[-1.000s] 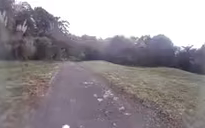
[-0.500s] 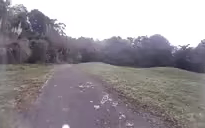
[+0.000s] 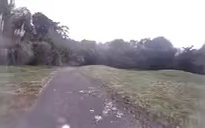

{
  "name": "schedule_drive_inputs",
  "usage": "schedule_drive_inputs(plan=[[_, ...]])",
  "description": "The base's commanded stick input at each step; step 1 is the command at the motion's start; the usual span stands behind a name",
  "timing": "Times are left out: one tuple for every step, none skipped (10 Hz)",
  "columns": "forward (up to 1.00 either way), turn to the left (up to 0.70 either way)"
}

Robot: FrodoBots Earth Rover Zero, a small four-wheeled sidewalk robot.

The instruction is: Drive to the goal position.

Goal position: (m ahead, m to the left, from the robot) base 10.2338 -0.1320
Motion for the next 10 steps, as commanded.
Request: schedule_drive_inputs(plan=[[0.45, 0.22], [0.45, 0.22], [0.45, 0.23], [0.45, 0.23], [0.45, 0.23], [0.45, 0.22], [0.45, 0.08], [0.45, 0.07], [0.45, 0.06], [0.45, 0.08]])
